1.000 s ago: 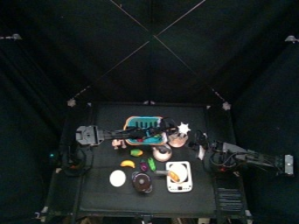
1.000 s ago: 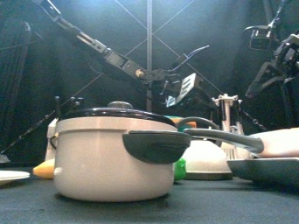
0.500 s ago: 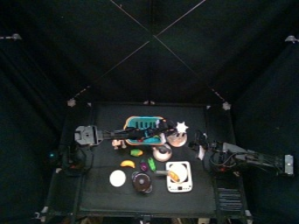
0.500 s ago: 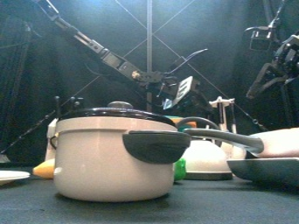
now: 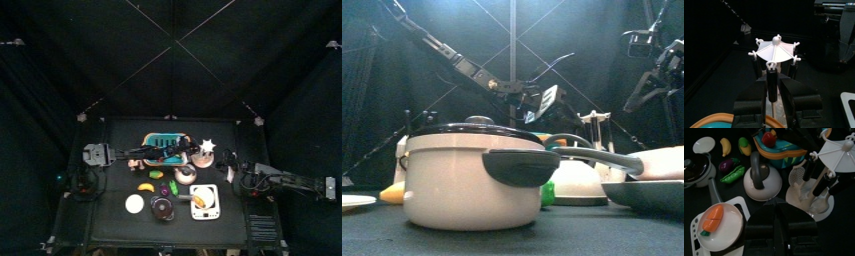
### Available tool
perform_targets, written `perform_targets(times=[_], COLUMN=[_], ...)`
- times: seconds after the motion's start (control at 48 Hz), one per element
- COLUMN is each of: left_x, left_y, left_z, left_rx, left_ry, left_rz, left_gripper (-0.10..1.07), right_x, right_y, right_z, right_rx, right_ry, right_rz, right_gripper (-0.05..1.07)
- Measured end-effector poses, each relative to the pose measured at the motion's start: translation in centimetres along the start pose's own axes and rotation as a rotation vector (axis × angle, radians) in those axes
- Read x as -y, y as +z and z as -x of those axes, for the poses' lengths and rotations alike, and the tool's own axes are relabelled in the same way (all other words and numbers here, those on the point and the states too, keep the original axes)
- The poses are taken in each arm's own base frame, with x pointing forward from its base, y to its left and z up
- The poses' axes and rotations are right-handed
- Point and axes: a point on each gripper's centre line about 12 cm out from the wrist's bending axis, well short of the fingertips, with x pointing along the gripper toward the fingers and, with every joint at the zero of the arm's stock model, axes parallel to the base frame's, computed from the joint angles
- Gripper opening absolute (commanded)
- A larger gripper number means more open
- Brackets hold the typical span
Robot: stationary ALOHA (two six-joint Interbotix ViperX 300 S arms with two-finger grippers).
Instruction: Remove oil strainer
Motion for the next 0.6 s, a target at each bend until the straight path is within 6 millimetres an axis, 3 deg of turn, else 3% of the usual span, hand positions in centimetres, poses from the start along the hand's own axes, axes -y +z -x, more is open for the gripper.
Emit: perform_targets(times=[0.604], left_x=[0.0], left_y=[0.3], left_z=[1.3], left_rx=[-0.002], left_ry=[-0.001], left_rz=[-0.001], left_gripper=[0.56], right_x=[0.0], right_y=[0.0], right_z=[0.0], right_rx=[0.0], right_ry=[0.001], right_rz=[-0.004], right_gripper=[0.03])
